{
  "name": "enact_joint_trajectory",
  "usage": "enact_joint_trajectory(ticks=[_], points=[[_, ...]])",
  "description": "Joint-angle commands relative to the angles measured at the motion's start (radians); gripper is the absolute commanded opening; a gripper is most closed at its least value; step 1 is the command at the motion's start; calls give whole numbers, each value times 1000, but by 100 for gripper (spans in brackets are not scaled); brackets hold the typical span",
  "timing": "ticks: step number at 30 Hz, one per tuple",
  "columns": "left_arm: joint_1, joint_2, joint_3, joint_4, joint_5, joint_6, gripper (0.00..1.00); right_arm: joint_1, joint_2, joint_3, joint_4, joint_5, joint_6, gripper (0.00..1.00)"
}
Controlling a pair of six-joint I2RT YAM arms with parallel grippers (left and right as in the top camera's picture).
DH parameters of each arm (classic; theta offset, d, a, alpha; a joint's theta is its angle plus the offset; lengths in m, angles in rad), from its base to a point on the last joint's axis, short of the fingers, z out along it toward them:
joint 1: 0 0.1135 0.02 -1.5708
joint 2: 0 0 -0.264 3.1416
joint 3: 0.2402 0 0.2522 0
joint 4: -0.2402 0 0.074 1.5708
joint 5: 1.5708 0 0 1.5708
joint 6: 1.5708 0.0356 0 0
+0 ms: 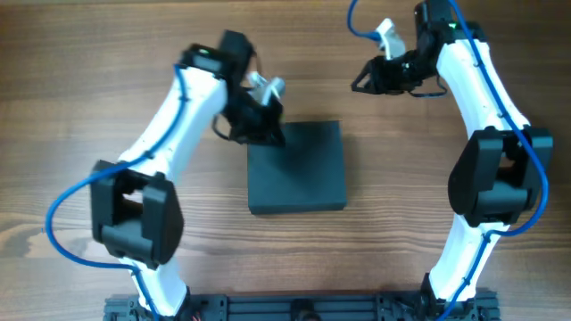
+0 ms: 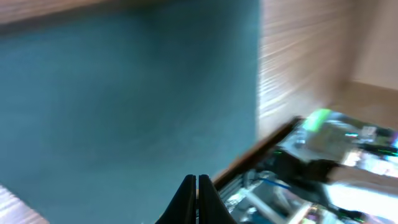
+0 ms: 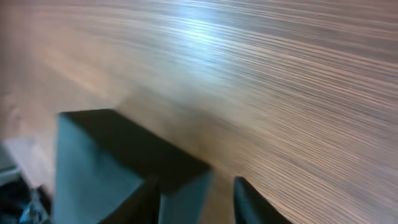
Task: Pack container
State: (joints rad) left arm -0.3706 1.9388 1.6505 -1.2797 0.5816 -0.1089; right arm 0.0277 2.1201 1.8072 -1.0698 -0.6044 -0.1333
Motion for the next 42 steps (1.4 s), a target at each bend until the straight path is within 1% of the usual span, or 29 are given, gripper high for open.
enact_joint_trajectory(ticks=[1,2,3,4,5,7,9,11,13,14,17,19,20,22,23,24,25,26,27,28,30,31,42], points=[[-167,-33,6,-4,-359,-256,4,-25,-39,19,-24,198,74,39],[-216,-33,6,-5,-419,-297,4,-26,-39,19,-31,235,74,42],[-252,-32,5,-5,-461,-335,4,-26,-39,19,-35,256,74,48],[-291,-27,3,-5,-500,-377,4,-26,-39,19,-44,274,73,50],[-314,-21,1,-4,-509,-394,4,-26,-39,19,-48,276,73,50],[-354,10,-23,11,-521,-429,4,-26,-39,19,-50,275,74,54],[-360,42,-65,41,-524,-428,4,-26,-39,19,-55,275,74,59],[-356,59,-125,102,-535,-427,4,-26,-39,19,-64,275,74,61],[-356,59,-152,138,-554,-427,4,-26,-39,19,-64,275,74,69],[-356,59,-157,149,-570,-427,4,-26,-39,19,-65,276,74,71],[-343,58,-156,166,-579,-427,4,-26,-39,19,-46,275,74,70],[-322,55,-147,165,-571,-427,4,-26,-41,30,16,275,100,70],[-304,51,-141,166,-555,-427,4,-25,-47,45,48,277,119,71],[-272,45,-131,166,-529,-427,4,-25,-82,72,154,351,166,92],[-255,45,-130,167,-529,-427,6,-25,-106,75,216,399,161,100],[-242,45,-130,170,-530,-427,10,-25,-133,75,280,445,148,99],[-230,45,-130,181,-530,-426,31,-25,-172,75,374,489,90,100],[-223,45,-130,195,-530,-422,37,-25,-198,75,436,509,42,100],[-220,45,-130,222,-530,-420,59,-25,-227,75,491,517,-3,100],[-220,45,-130,244,-530,-420,84,-25,-248,75,529,519,-10,100],[-220,45,-130,256,-530,-420,98,-25,-260,75,536,515,4,100],[-220,45,-130,256,-530,-420,100,-25,-260,75,536,515,5,100],[-220,45,-130,256,-530,-420,100,-25,-259,64,519,515,5,100]])
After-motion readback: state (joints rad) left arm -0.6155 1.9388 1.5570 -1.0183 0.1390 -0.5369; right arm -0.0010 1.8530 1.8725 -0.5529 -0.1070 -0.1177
